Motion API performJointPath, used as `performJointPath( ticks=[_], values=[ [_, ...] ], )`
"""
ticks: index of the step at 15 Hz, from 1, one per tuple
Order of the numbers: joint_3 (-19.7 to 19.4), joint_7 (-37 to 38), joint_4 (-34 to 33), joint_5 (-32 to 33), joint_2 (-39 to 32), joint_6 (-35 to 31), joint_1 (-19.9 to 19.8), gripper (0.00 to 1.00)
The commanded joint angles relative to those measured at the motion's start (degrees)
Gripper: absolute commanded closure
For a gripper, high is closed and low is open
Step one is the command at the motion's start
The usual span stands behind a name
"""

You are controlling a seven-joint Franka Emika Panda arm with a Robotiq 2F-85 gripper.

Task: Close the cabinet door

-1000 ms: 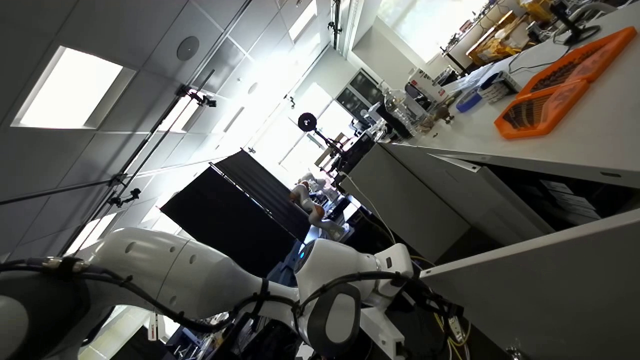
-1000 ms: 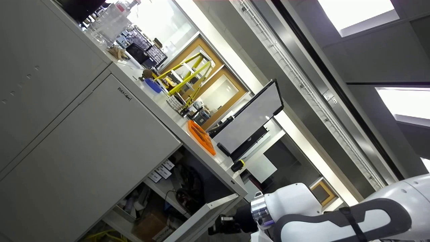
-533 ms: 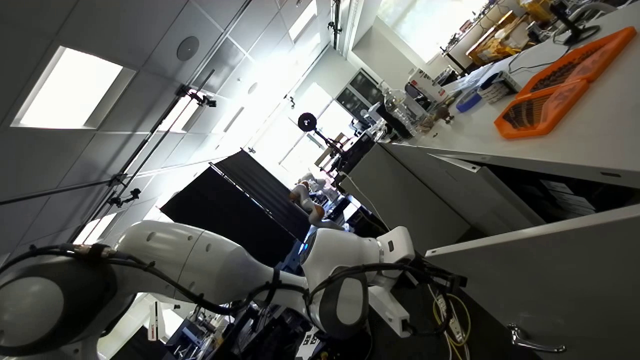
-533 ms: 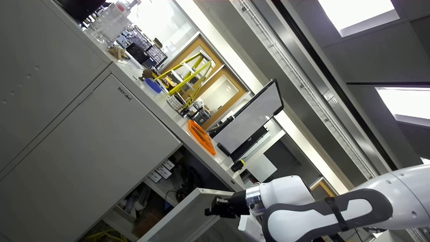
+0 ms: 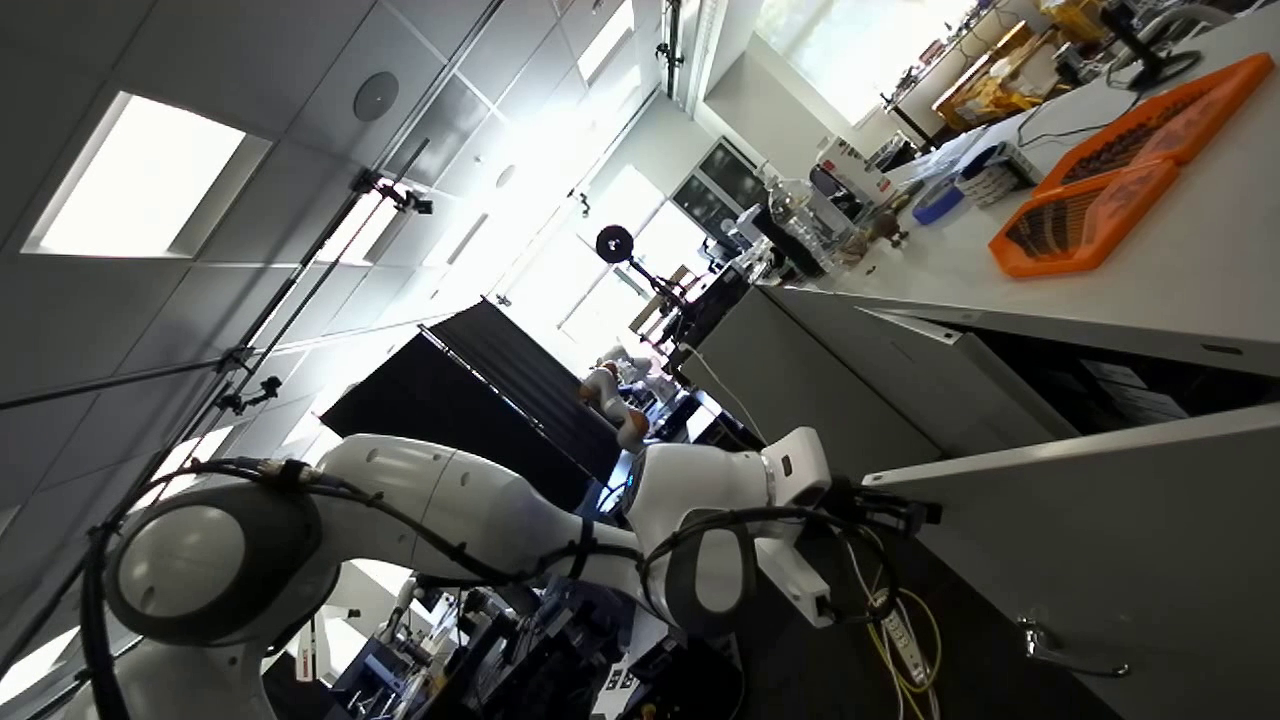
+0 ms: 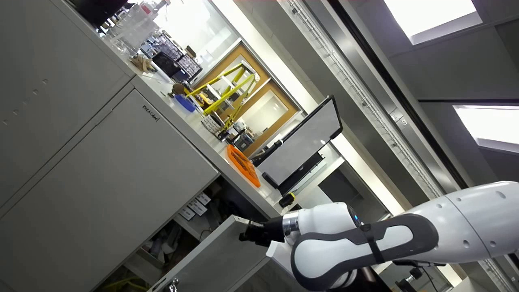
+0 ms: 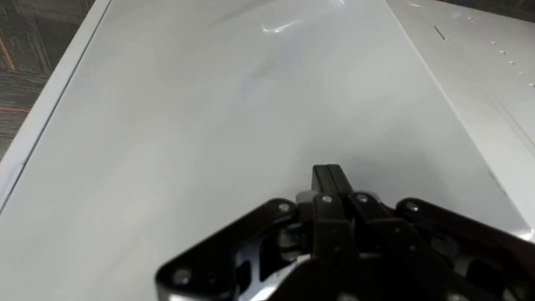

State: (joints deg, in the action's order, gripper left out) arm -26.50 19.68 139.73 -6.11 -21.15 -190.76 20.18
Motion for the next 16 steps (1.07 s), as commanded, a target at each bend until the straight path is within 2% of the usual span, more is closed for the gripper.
performJointPath(
  ticks=[1,8,11,16],
  values=[
    [-4.2,2.2,-3.8,-4.4,-4.5,-1.7,6.2,1.00],
    [-12.1,2.7,-10.6,-11.4,-10.1,-0.6,13.7,1.00],
    [-14.2,2.8,-14.2,-13.3,-13.1,0.8,14.7,1.00],
    [-15.0,3.0,-20.0,-15.2,-18.6,3.6,14.1,1.00]
  ],
)
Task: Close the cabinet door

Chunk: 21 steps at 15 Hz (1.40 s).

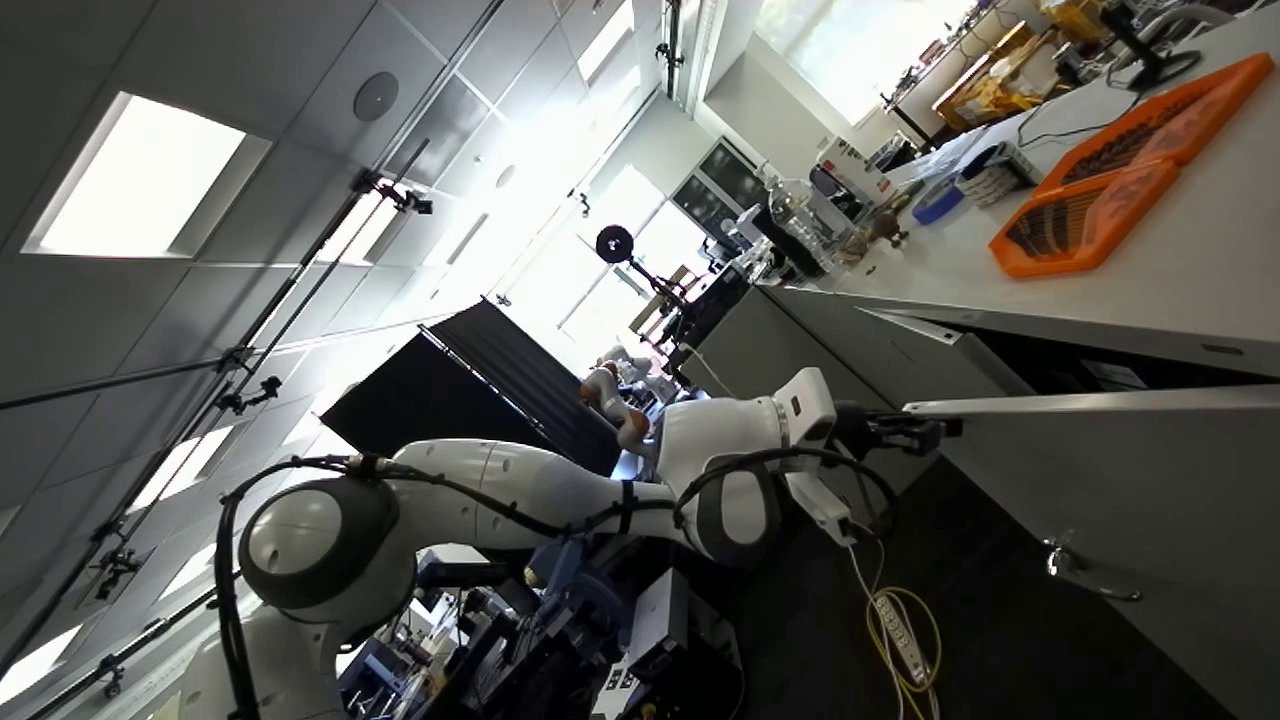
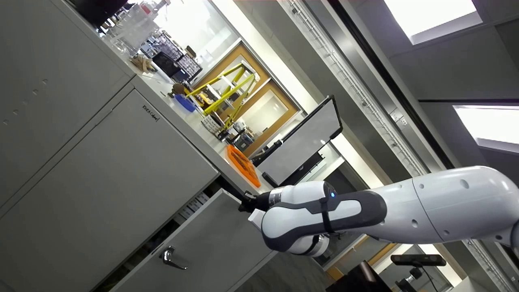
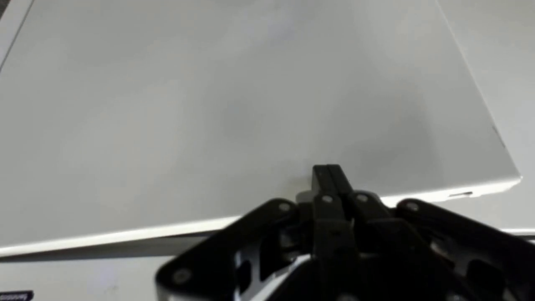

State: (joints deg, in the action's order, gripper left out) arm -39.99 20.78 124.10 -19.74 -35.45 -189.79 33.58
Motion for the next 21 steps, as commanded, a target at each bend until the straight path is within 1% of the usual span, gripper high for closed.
performJointPath(
  ticks=[1,5,13,14,21],
  values=[
    [-1.5,2.0,-5.4,-1.9,-5.4,3.1,0.6,1.00],
    [-2.1,2.3,-10.0,-3.2,-9.3,6.0,0.3,1.00],
    [-4.6,5.5,-17.3,-2.8,-14.7,10.7,-0.9,1.00],
    [-4.4,6.8,-18.1,-1.4,-15.0,11.1,-1.7,1.00],
    [-4.1,9.5,-24.1,-0.3,-19.2,14.0,-4.7,1.00]
  ],
)
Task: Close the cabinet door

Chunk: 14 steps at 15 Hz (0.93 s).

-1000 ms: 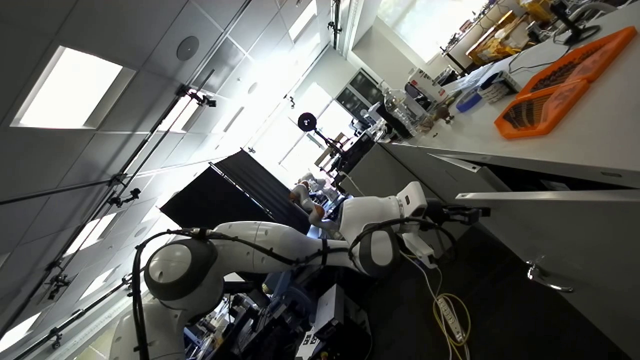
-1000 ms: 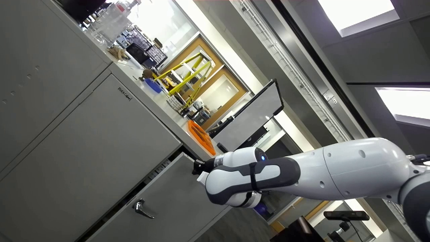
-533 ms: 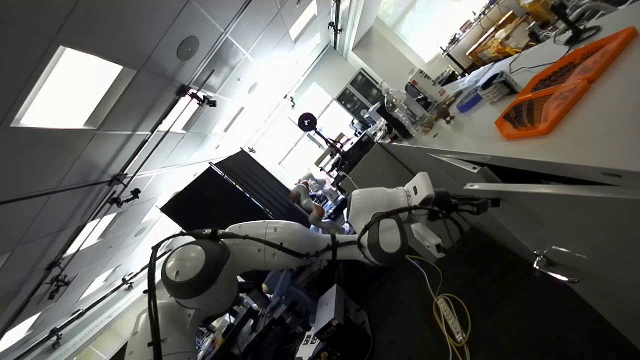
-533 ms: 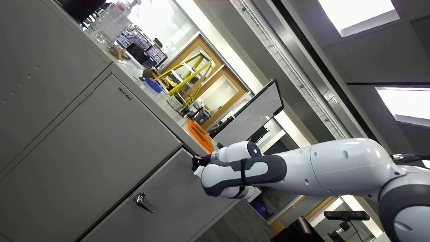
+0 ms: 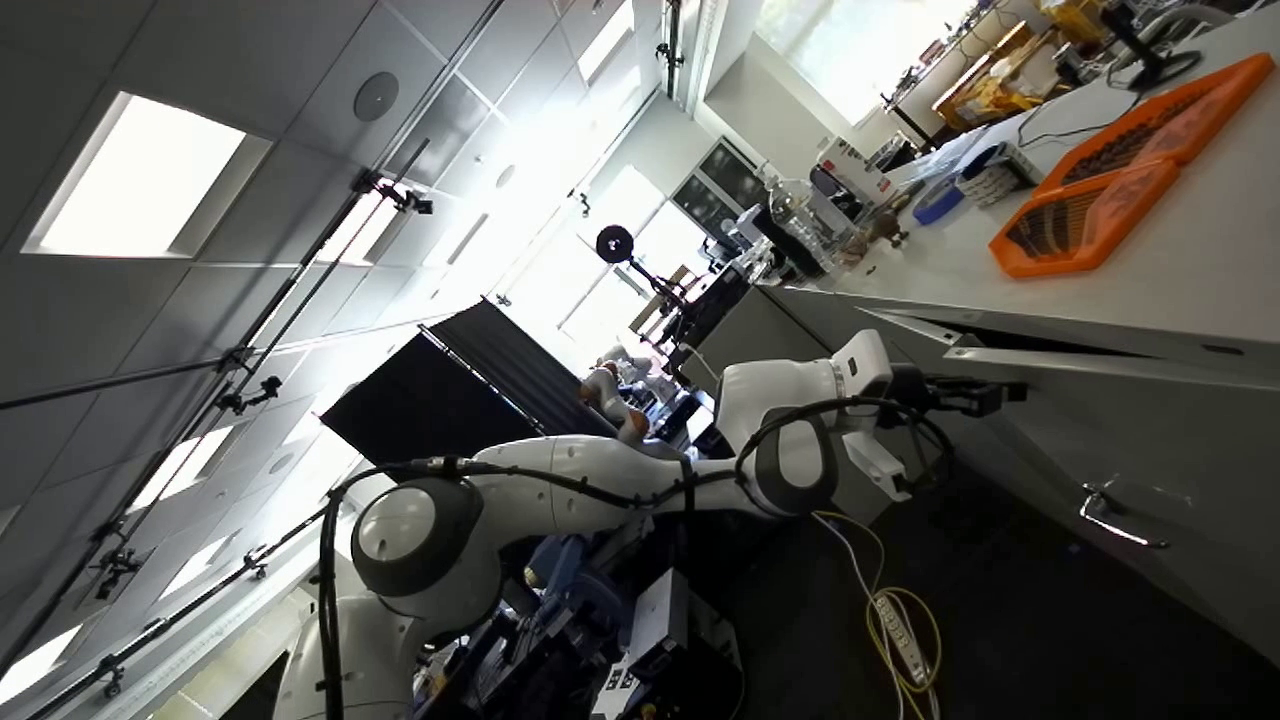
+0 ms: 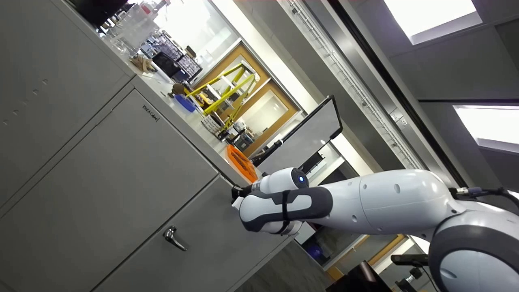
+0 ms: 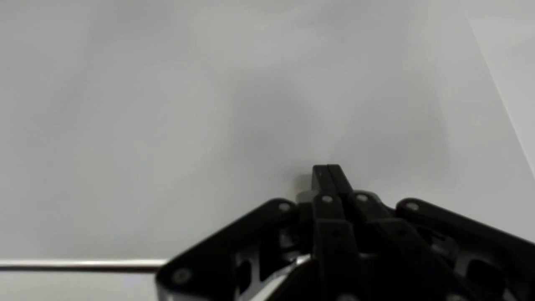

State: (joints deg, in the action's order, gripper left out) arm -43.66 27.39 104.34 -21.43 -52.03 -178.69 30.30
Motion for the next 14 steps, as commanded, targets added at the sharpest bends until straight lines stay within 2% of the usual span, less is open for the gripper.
performJointPath(
  ticks=[1,9,14],
  values=[
    [-0.5,3.1,-5.3,1.6,-3.3,3.4,-1.9,1.00],
    [-0.7,7.8,-15.8,5.5,-7.4,10.9,-6.2,1.00],
    [0.5,11.4,-18.9,10.5,-7.7,14.9,-8.1,1.00]
  ],
)
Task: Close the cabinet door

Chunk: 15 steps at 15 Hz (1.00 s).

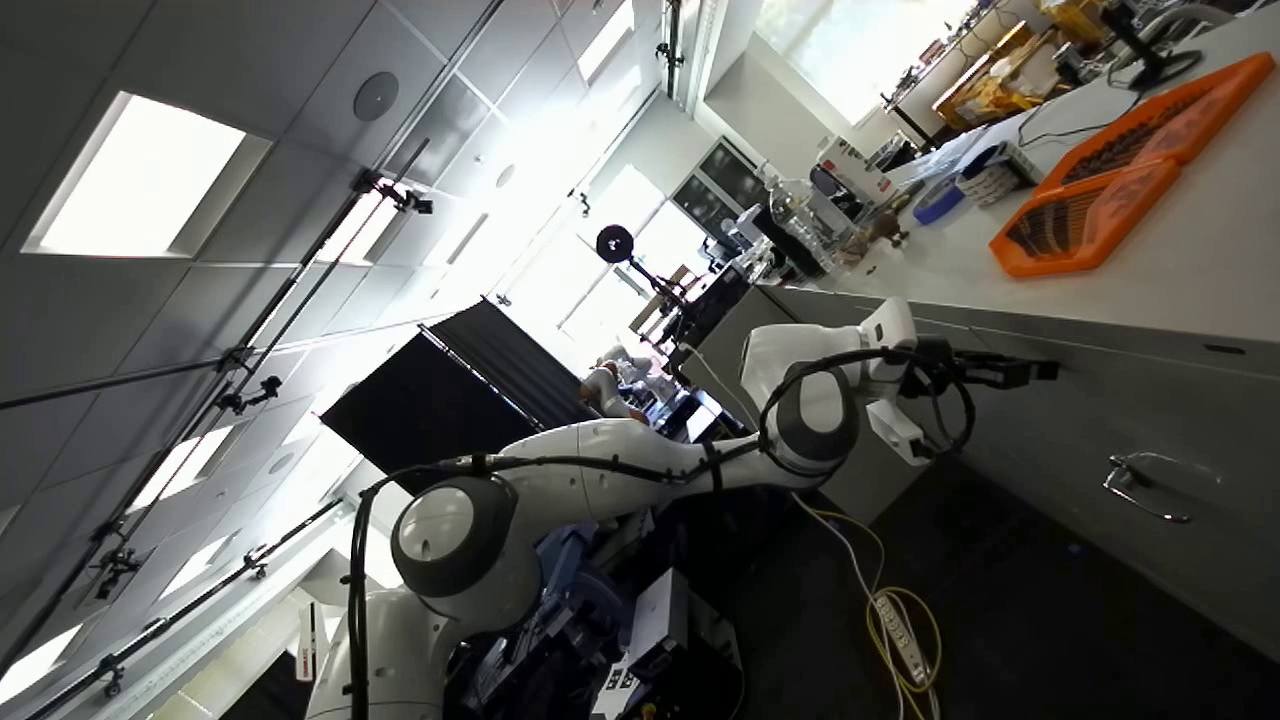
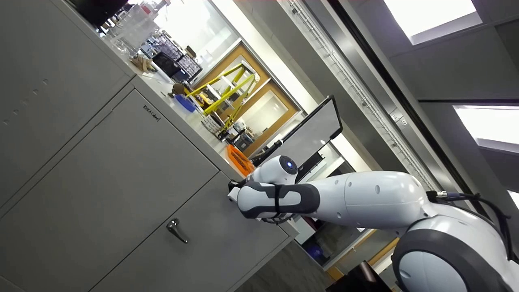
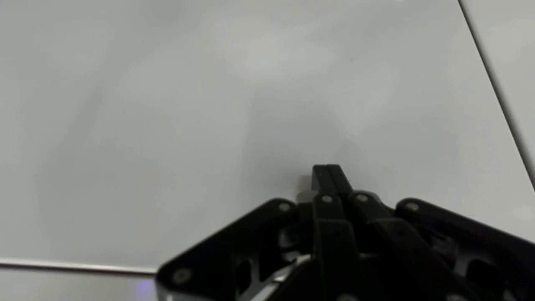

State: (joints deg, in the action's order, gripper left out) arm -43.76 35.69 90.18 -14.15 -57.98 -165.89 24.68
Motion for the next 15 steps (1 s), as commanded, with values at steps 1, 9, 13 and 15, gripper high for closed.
performJointPath(
  ticks=[1,9,13,15],
  values=[
    [0.8,3.8,-4.7,4.1,-1.4,2.4,-2.6,1.00],
    [1.1,1.7,10.3,10.1,8.8,-1.0,2.5,1.00],
    [1.9,-2.3,22.2,12.9,19.4,-0.6,5.9,1.00],
    [0.8,-6.1,28.1,11.5,24.6,0.5,8.7,1.00]
  ],
)
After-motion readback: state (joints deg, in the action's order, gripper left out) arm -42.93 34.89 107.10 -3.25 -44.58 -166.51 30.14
